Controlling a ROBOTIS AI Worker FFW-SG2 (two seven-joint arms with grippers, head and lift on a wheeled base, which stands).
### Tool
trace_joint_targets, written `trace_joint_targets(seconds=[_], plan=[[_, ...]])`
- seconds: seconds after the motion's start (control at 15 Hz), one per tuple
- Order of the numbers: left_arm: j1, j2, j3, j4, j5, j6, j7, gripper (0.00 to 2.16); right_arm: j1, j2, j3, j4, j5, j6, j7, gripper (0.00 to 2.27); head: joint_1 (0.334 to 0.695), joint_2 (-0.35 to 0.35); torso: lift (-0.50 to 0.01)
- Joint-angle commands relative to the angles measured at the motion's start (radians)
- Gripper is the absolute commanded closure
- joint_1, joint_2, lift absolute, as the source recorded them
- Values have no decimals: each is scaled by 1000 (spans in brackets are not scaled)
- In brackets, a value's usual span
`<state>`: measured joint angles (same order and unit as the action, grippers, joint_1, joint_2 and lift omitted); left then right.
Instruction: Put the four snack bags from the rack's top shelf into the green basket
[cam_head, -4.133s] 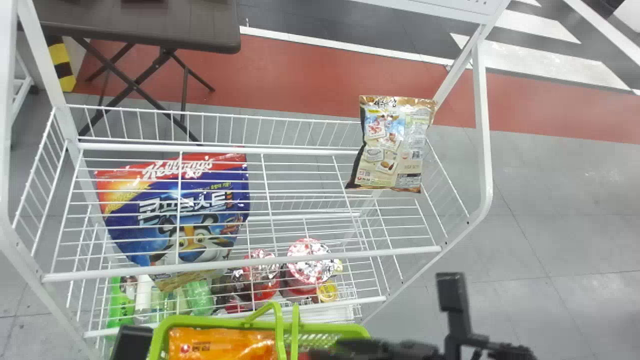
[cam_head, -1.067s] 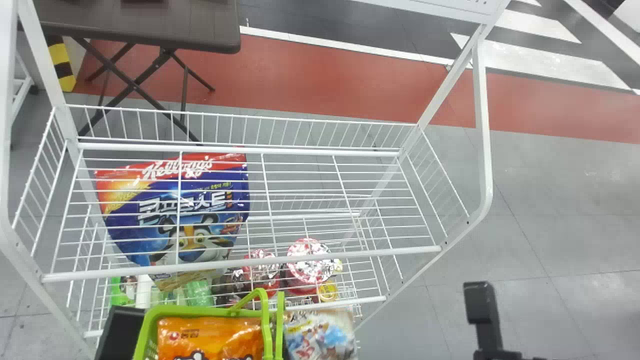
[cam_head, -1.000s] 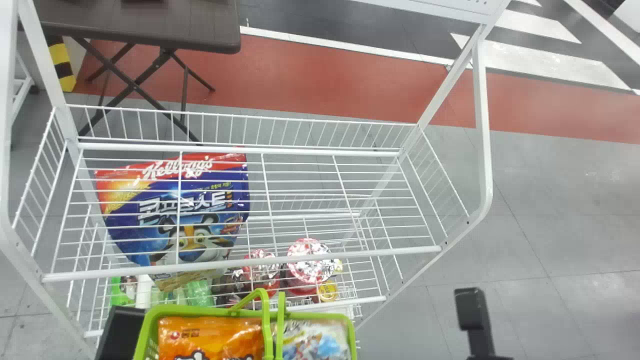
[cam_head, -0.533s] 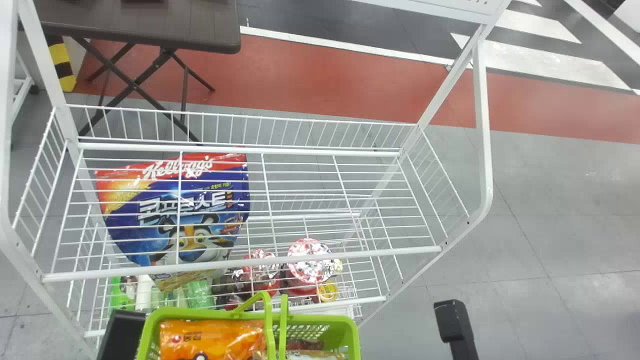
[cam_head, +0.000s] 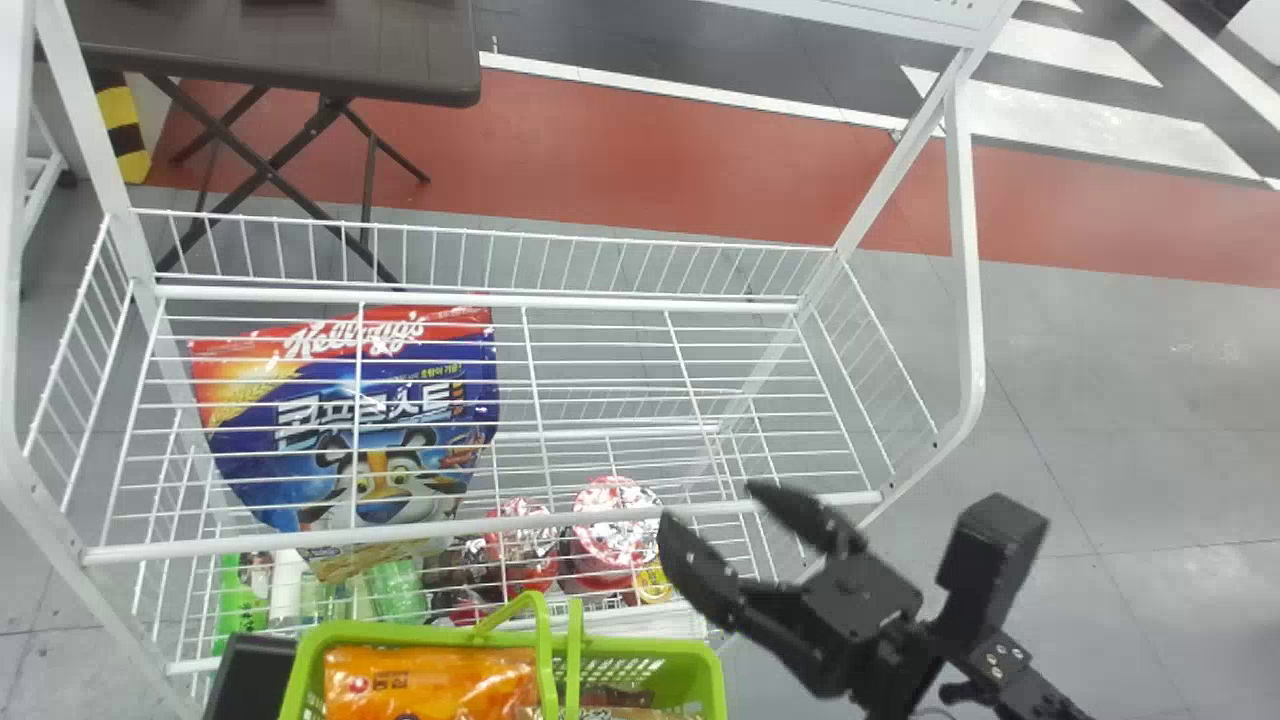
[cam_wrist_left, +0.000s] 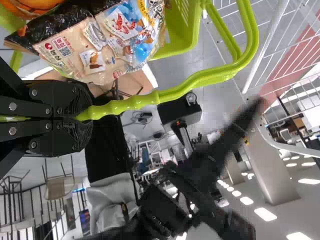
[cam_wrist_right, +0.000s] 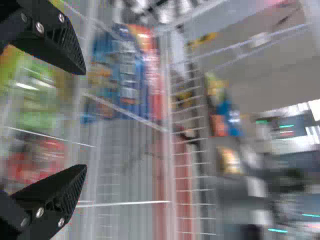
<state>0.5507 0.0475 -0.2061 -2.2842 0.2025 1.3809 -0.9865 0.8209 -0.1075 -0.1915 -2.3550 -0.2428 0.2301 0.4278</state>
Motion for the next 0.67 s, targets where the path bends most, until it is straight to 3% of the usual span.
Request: trace_joint_targets(seconds=[0.0, 0.2, 0.6], plan=[[12, 0, -1, 0, 0, -7, -1, 2145, 17, 2, 67, 29, 37, -215, -70, 60, 695, -350, 0], [25, 0, -1, 9, 0, -29, -3, 2145, 15, 43, 119, 77, 62, -329, -182, 56, 695, -350, 0], [43, 2, 2, 2, 0, -47, -15, 2145, 32, 63, 113, 57, 59, -307, -184, 53, 695, -350, 0]])
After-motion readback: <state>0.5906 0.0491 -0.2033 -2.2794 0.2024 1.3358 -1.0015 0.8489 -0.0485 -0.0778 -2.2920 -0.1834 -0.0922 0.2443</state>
